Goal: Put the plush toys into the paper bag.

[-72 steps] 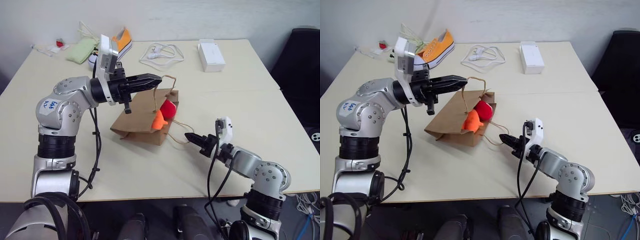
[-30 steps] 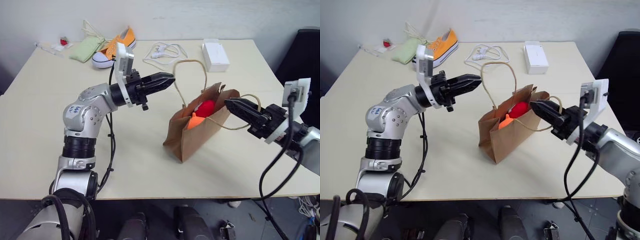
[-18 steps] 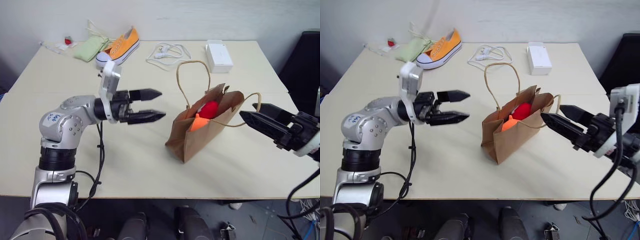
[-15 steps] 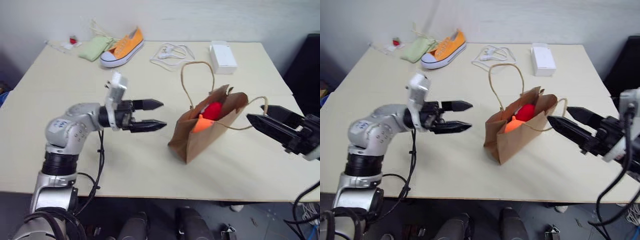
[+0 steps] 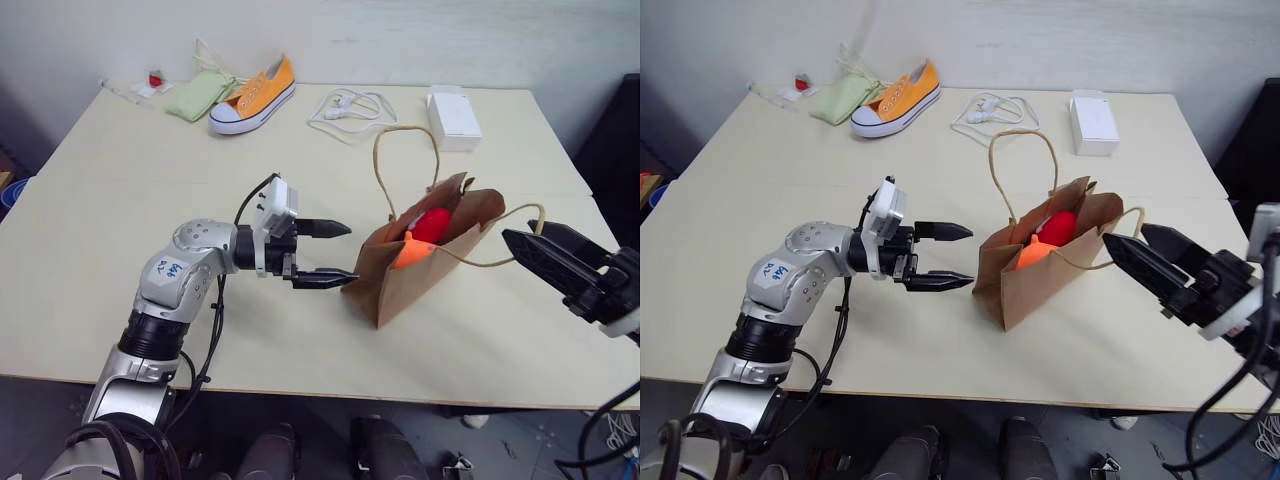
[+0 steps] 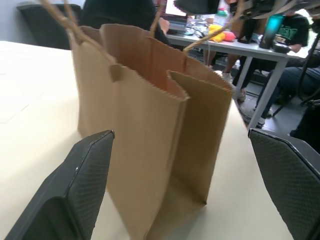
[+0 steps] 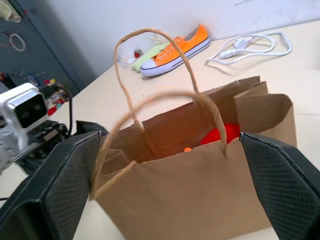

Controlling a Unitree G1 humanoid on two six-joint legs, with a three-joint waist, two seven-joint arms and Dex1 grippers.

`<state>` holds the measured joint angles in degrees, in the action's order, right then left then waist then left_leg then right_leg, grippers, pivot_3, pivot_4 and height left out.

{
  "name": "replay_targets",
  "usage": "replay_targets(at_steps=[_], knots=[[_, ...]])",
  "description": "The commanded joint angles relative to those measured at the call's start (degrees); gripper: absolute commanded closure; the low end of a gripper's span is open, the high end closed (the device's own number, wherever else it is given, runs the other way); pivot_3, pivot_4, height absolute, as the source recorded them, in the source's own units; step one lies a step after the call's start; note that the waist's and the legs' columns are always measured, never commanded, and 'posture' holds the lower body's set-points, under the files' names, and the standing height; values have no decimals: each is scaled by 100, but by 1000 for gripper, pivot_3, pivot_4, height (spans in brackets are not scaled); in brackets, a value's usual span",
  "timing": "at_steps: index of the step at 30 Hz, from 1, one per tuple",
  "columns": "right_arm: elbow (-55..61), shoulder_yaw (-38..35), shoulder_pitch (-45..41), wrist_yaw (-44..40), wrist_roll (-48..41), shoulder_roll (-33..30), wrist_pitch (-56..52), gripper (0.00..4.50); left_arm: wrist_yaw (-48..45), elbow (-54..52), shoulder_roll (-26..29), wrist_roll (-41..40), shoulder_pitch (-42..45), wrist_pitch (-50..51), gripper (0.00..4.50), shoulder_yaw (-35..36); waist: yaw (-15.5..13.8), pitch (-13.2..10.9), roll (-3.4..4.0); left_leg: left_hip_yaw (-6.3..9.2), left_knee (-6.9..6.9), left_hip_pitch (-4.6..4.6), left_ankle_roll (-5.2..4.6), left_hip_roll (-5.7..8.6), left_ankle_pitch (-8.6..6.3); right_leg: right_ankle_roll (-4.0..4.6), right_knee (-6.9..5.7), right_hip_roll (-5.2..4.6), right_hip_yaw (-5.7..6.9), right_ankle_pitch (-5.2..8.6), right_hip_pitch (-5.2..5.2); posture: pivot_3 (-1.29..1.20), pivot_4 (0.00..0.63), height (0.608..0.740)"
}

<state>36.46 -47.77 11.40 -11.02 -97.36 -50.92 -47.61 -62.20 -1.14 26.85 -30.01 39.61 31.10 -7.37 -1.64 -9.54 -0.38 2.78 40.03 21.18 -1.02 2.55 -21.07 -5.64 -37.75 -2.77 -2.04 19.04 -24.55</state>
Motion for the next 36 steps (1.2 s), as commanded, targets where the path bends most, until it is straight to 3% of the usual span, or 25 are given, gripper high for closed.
replay_targets(at_steps=[1,7,10,13,15,18,22,27,36], knots=[[186,-796,383,-119,-648,-254,-52,0,-38,10,-31,-48,126,-89,5,148,-3,0,0,0,1,2,-4,0,-2,-1,0,0,0,-1,2,0,150,740],[282,-2171,1434,-1235,-592,-340,-600,0,-122,171,-101,76,150,-279,5,51,4,-2,-5,-2,-3,1,-11,-3,-6,-3,12,4,0,-2,5,0,150,740],[447,-2079,1815,-1627,95,-191,-607,0,-170,219,-156,89,184,-309,5,37,8,-2,-11,-5,-1,-2,-16,-2,-9,-6,13,3,-4,-3,10,0,150,740],[893,-390,1601,-1202,1908,-142,-242,0,-201,265,-292,129,262,-340,5,-59,39,9,-30,-7,-2,-8,-16,-2,-9,-6,15,3,-8,-3,10,0,150,740],[946,556,1162,-861,2587,-57,-12,371,-281,296,-332,202,294,-433,0,-138,49,8,-31,-7,2,-8,-7,-3,-6,-5,10,5,-10,-3,5,0,150,740],[857,2372,226,-735,4200,-151,348,1258,-374,405,-361,376,333,-640,0,-252,65,8,-27,-11,2,-12,-2,0,-3,-5,3,5,-13,-3,-3,0,150,740],[194,4229,-1410,-395,5534,484,540,2685,-477,524,-411,630,348,-977,0,-414,72,8,-28,-6,2,-7,8,-2,1,-2,5,9,-7,-4,-10,0,150,740],[-152,4923,-1991,-387,6264,979,567,4458,-302,769,-517,1020,376,-1286,0,-570,11,8,-26,3,1,10,9,0,1,1,7,7,2,-3,-22,0,150,740],[-117,5022,-1945,-634,6641,1346,534,4458,755,1904,-1078,1933,716,-1860,0,-562,42,8,-26,1,5,8,4,7,-1,0,3,2,2,-3,-17,0,150,740]])
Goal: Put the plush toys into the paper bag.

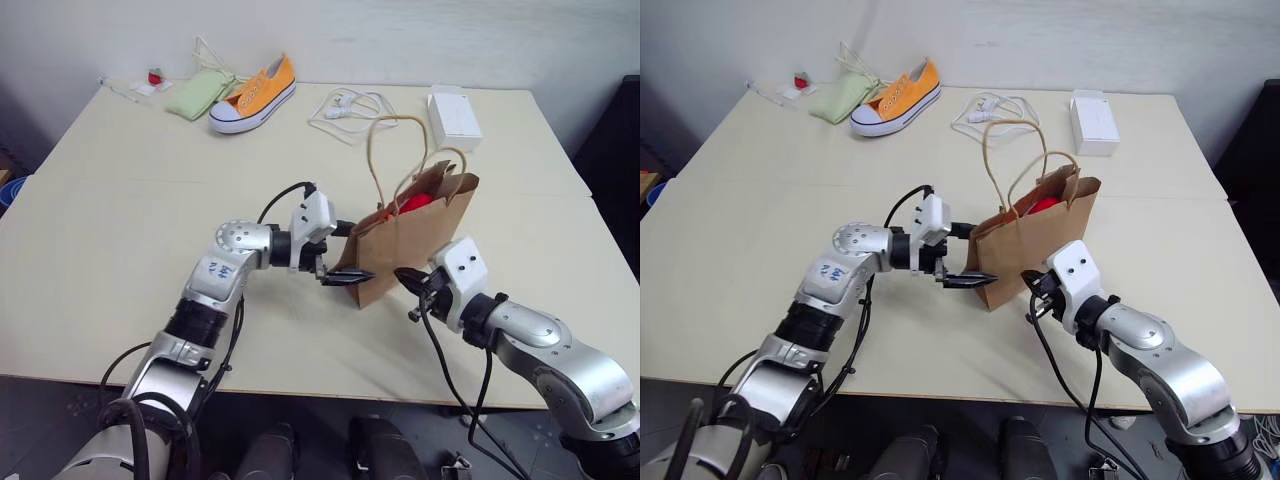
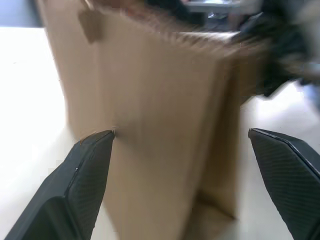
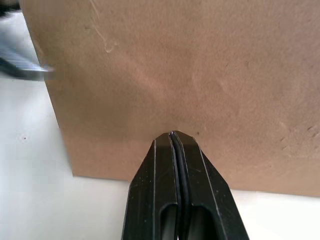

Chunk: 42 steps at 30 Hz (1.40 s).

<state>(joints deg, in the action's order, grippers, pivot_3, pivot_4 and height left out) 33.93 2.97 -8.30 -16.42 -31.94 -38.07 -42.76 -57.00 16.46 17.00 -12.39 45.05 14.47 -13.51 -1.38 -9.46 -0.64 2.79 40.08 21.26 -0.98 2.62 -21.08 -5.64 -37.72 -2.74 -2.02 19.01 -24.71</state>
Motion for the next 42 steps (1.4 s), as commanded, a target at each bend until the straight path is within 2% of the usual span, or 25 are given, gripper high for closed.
replay_targets(at_steps=[1,3,6,7,8,9,10,14,16,19,21,24,27,29,32,35,38,40,42], knots=[[141,-67,32,-117,117,86,43,4458,305,213,-146,190,193,-194,0,78,20,0,0,-3,-1,0,0,-1,0,0,-1,1,-3,0,-4,0,150,740],[144,-94,28,-149,149,126,33,4458,386,308,-235,194,206,-145,0,114,22,0,0,-3,-1,0,1,-1,1,0,-3,1,-3,0,-5,0,150,740],[169,-132,10,-177,216,166,51,4500,221,331,-299,144,133,-224,620,69,15,0,0,-2,0,0,1,-1,1,0,-4,1,-3,0,-4,0,150,740],[195,-156,12,-199,237,169,69,4500,202,362,-329,141,120,-269,1059,65,15,0,0,-3,0,0,1,0,1,0,-4,1,-3,0,-5,0,150,740],[235,-206,25,-223,230,164,81,4500,207,428,-366,139,128,-311,1132,77,12,0,0,-3,0,1,1,0,1,0,-4,1,-3,0,-5,0,150,740],[297,-262,67,-249,212,152,96,4500,208,490,-392,137,133,-361,1642,97,12,0,0,-2,0,0,1,0,1,0,-3,0,-3,0,-5,0,150,740],[389,-335,133,-283,187,127,120,4500,209,568,-410,135,154,-414,1642,125,9,0,0,-2,0,0,1,0,1,0,-3,0,-3,0,-5,0,150,740],[885,-818,500,-429,-48,33,45,4500,-5,792,-433,-52,303,-456,2928,326,-3,0,0,-1,0,3,1,0,1,0,-3,0,-1,0,-4,0,150,740],[1232,-1269,783,-538,-313,-33,-14,4500,-485,846,-415,-377,396,-358,3573,470,-5,0,0,-1,0,3,1,0,0,0,-5,0,0,0,-3,0,150,740],[1895,-2323,1458,-828,-929,-247,-112,4500,-1483,1147,-275,-674,615,-387,4472,524,-12,0,0,1,0,5,1,0,0,0,-6,0,3,0,-3,0,150,740],[2215,-3007,1892,-1023,-1328,-398,-153,4500,-1904,1481,-232,-670,786,-590,4472,520,-14,0,0,1,-1,3,0,0,0,0,-3,0,4,0,3,0,150,740],[2559,-4707,2973,-1627,-2163,-594,-100,4500,-2537,2388,-278,-535,1204,-1000,4472,482,-21,0,-1,0,-1,-5,-5,1,-3,0,-2,2,6,0,16,0,150,740],[2596,-5685,3681,-1933,-2646,-662,-16,4500,-2817,3125,-351,-263,1448,-1632,4472,400,-7,-2,-10,-3,-2,-9,-11,0,-6,-2,-10,8,4,-1,22,0,150,740],[2581,-6177,4169,-2105,-2629,-562,67,4500,-2811,3673,-405,35,1566,-2164,4472,308,-13,-1,-14,-7,-1,-12,-14,0,-7,-3,-12,9,0,-2,23,0,150,740],[2597,-6240,4473,-2094,-2502,-492,229,4500,-2821,3998,-403,164,1664,-2272,4472,368,11,-4,-23,-11,-3,-15,-21,-1,-11,-3,-10,11,-5,-2,22,0,150,740],[2406,-6216,4462,-2020,-2539,-448,383,4500,-2913,3936,-192,214,1636,-2132,3889,431,8,-4,-23,-13,-2,-16,-22,-2,-11,-3,-13,10,-9,-2,20,0,150,740],[1877,-6311,4384,-2247,-2374,-698,382,4500,-3146,3330,504,26,1491,-1454,3301,660,20,-5,-26,-11,-1,-15,-20,-3,-10,-3,-13,9,-9,-2,18,0,150,740],[1569,-6486,4400,-2521,-2378,-905,354,4114,-3384,2713,1003,-153,1351,-752,2761,727,101,-6,-28,-15,-4,-13,-18,-6,-10,-3,-21,10,-17,-2,10,0,150,740],[1141,-6903,4466,-3223,-2784,-1203,240,3585,-3524,1754,1815,-539,1033,71,2192,569,111,-5,-23,-10,-12,-14,-15,-10,-8,-3,-21,10,-14,-1,11,0,150,740]])
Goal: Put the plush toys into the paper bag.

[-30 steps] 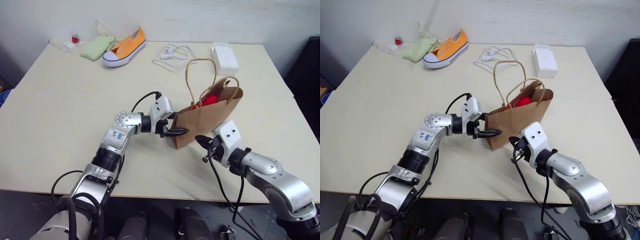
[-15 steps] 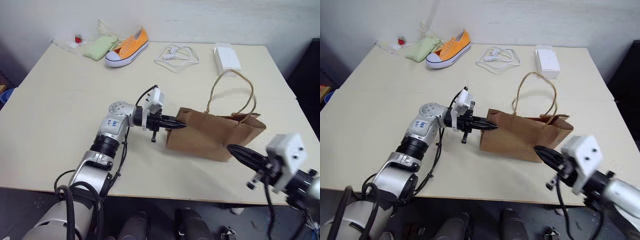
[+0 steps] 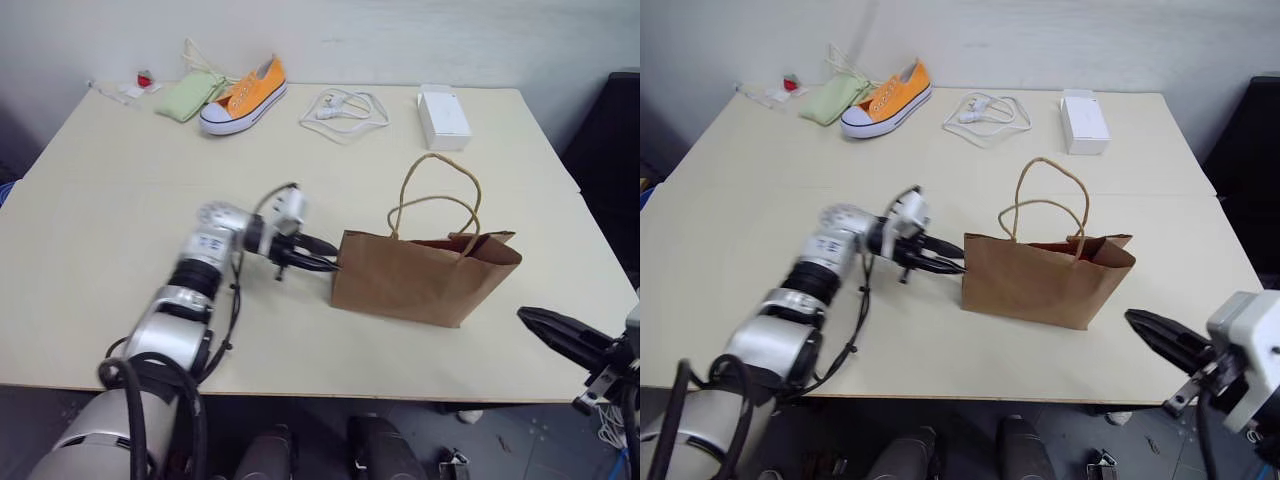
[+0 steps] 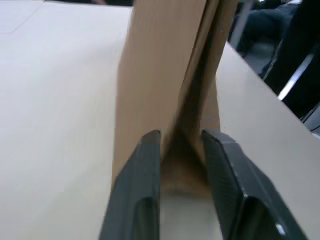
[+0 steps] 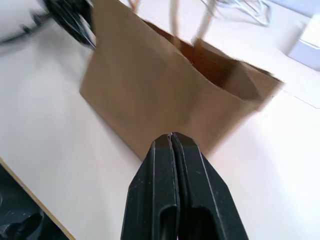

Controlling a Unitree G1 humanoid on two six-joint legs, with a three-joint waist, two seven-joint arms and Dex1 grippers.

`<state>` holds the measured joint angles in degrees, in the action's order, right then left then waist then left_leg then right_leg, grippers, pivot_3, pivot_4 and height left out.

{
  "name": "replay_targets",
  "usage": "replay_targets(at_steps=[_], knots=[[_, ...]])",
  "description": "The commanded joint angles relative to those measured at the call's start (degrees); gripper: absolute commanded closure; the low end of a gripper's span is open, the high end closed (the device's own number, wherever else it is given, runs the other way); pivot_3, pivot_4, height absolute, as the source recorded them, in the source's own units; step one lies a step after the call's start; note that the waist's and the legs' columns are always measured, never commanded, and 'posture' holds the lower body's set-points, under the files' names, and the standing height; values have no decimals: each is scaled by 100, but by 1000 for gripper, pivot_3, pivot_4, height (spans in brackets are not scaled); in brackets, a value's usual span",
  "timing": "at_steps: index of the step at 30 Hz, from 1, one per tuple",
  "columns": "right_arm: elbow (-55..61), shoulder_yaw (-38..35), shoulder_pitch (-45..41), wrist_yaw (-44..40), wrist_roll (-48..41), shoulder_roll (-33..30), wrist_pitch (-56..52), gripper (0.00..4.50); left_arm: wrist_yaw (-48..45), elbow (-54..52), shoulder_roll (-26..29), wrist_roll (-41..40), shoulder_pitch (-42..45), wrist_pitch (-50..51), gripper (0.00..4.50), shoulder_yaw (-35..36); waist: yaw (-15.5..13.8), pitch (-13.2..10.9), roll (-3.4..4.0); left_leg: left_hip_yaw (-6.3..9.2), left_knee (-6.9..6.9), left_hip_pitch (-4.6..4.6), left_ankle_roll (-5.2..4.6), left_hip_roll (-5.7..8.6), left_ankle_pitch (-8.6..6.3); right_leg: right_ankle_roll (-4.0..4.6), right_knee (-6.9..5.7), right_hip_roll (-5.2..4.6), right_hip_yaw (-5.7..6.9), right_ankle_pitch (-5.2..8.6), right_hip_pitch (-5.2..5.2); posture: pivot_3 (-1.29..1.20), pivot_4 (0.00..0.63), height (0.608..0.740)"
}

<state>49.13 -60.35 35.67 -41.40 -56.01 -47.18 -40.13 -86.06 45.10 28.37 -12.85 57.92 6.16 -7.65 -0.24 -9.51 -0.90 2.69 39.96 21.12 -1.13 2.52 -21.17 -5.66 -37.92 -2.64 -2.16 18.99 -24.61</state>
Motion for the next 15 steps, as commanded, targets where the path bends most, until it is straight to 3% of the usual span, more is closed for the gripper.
replay_targets(at_steps=[1,4,7,11,15], knots=[[-673,-784,54,-1091,-520,-506,-97,3259,-641,-1636,1192,-797,-458,1241,1911,-113,5,-1,6,1,-2,0,1,-1,0,1,2,0,1,0,0,0,150,740],[-1635,-1136,-109,-2043,-513,-1250,-254,2306,-644,-2667,2393,-1505,-878,2084,1051,-10,30,-5,9,4,-2,-1,2,-5,-5,1,12,-2,1,0,6,0,150,740],[-2508,-1268,-358,-2711,-444,-1930,-586,1253,-644,-3299,3227,-2087,-1184,2590,126,231,-17,-7,6,5,2,-1,-3,-5,-8,1,23,-7,2,0,16,0,150,740],[-3594,-1056,-1014,-3277,-40,-2527,-406,21,-612,-3687,3865,-2576,-1703,2964,0,900,-119,-12,16,8,4,0,-8,-3,-11,1,41,-12,9,0,19,0,150,740],[-4007,-647,-1643,-3515,33,-2690,-515,21,-216,-3865,3854,-2457,-2184,2654,0,1248,-132,-15,20,8,3,0,-7,-3,-10,1,46,-12,11,0,18,0,150,740]])
